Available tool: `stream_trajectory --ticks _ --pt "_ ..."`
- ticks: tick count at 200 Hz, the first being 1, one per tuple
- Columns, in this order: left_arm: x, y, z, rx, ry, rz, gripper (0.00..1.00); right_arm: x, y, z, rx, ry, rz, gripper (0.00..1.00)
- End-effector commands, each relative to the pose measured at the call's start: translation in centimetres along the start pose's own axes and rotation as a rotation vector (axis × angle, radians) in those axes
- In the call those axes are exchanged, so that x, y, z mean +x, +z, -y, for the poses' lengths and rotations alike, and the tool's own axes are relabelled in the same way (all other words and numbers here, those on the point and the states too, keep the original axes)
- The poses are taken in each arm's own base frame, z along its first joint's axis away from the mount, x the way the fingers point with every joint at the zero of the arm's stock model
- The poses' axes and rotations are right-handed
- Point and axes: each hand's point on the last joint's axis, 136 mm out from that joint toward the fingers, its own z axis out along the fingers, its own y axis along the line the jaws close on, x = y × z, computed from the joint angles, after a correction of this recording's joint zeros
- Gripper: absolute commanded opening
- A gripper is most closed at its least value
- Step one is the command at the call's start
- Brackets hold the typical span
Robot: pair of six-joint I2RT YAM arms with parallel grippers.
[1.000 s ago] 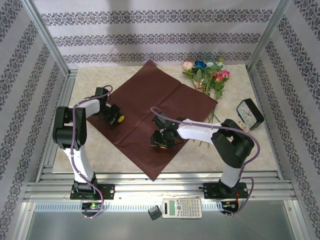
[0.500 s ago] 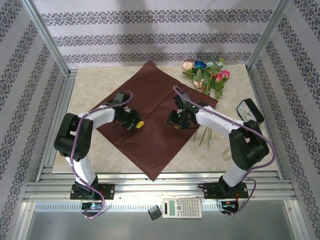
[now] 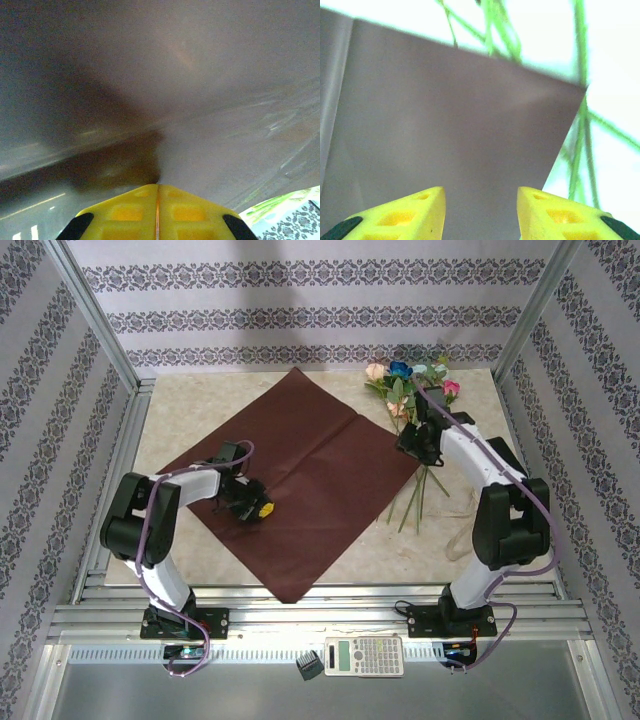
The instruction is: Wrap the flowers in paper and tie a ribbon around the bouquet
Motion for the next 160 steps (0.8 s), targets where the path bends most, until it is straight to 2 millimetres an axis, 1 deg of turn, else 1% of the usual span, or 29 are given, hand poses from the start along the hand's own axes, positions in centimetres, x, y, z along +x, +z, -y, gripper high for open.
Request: stream_trajectory --ticks 1,24,44,65,73,94,132,160 --pt "0.3 -0.8 -3.6 -0.112 -0.007 0.014 0.09 -1.8 1.4 1.3 0.068 -0.017 0.003 0.43" --pt "0.7 -1.4 -4.6 -0.142 0.002 0.023 0.09 -3.3 3.0 1.0 0.07 -0.018 -0.002 0.43" --pt "0.9 -2.0 -5.7 -0.169 0.001 0.034 0.09 -3.9 4.6 0.9 0.086 -0.031 -0.025 0.43" --pt "0.5 -2.8 -6.9 -0.179 -0.014 0.05 0.09 -4.3 6.1 0.9 0.099 -0.033 -0.043 0.43" --pt "0.3 -3.1 -7.0 -0.169 -0.016 0.053 0.09 -4.5 6.6 0.9 0.102 -0.034 -0.048 0.42" --pt "-0.2 -3.3 -5.9 -0.12 0.003 0.053 0.09 -5.1 7.8 0.7 0.102 -0.046 -0.054 0.41" --pt "-1.0 -3.3 -4.3 -0.089 0.032 0.051 0.09 -5.4 10.0 1.2 0.132 -0.055 -0.083 0.35" --pt "-1.7 -4.1 -2.7 -0.074 0.064 0.075 0.1 -5.4 11.1 1.4 0.145 -0.071 -0.102 0.3"
